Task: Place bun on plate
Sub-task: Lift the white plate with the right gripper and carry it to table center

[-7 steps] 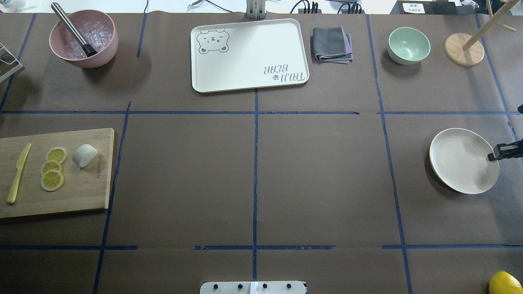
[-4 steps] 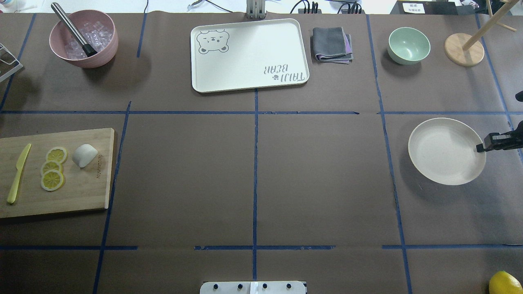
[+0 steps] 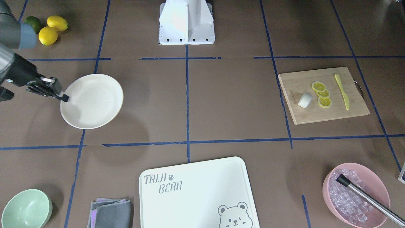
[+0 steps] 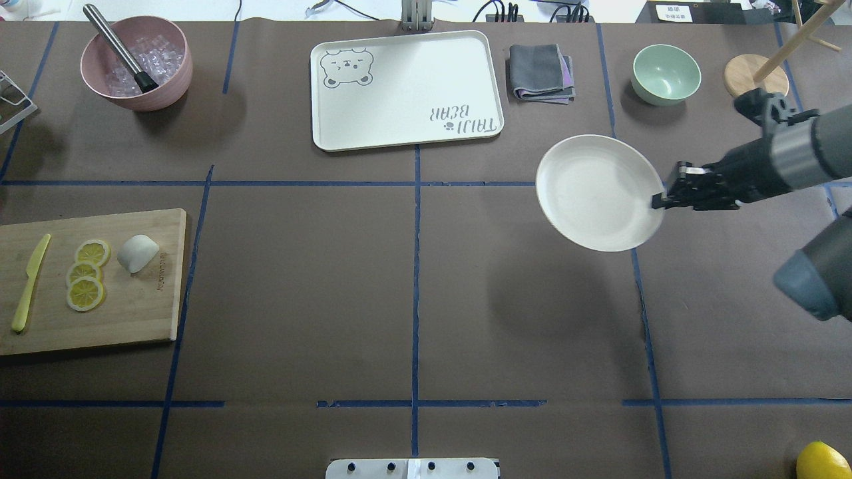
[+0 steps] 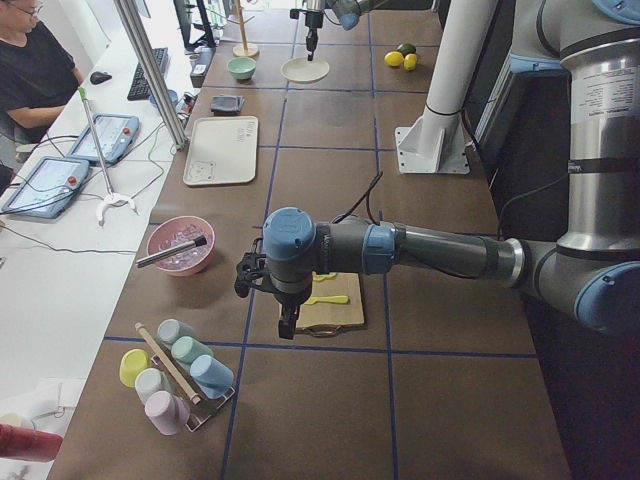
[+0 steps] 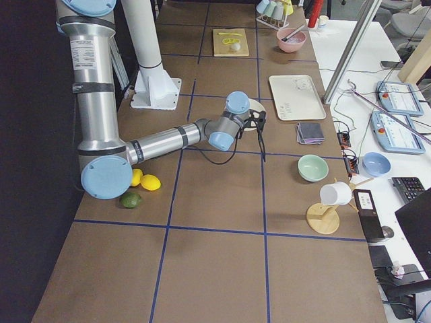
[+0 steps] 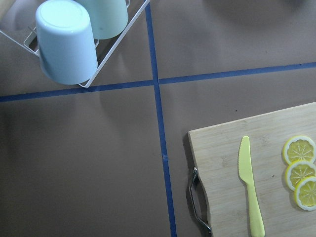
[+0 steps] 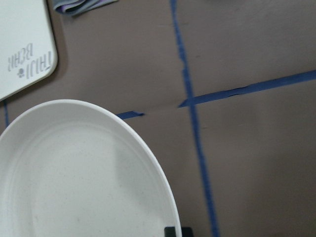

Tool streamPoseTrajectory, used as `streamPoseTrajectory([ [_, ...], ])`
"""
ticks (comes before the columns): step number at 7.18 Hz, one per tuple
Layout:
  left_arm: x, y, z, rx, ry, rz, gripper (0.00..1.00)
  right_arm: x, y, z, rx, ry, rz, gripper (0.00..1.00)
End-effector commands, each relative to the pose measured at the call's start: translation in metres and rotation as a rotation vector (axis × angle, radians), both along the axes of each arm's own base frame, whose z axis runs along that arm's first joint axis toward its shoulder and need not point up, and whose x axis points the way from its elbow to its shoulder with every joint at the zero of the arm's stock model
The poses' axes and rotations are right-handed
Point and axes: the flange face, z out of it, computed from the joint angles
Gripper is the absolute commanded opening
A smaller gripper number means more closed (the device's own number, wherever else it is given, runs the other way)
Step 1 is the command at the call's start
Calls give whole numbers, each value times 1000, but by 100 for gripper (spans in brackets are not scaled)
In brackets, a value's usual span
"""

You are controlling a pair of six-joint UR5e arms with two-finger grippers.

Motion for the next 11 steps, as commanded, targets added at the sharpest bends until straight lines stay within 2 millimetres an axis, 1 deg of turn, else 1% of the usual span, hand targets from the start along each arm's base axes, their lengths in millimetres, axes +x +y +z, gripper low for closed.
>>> streamPoseTrajectory([
  [1,1,7,6,-12,1,1,100,-136,34,-86,-17,-16,15,0],
  [2,1,7,6,-12,1,1,100,-189,51,-122,-13,46,21,0],
  [3,1,8,7,-14,1,1,100,-237,76,-149,-9,90,48,0],
  [4,1,8,8,-15,1,1,100,-255,83,-146,-15,105,62,0],
  [6,1,8,8,-15,1,1,100,-262,85,-136,-25,131,57,0],
  [7,1,8,7,-15,3,1,100,-267,83,-126,-33,149,57,0],
  [8,1,8,8,-15,1,1,100,-269,82,-122,-37,157,56,0],
  [11,1,8,7,-13,3,1,100,-265,79,-116,-38,166,61,2],
])
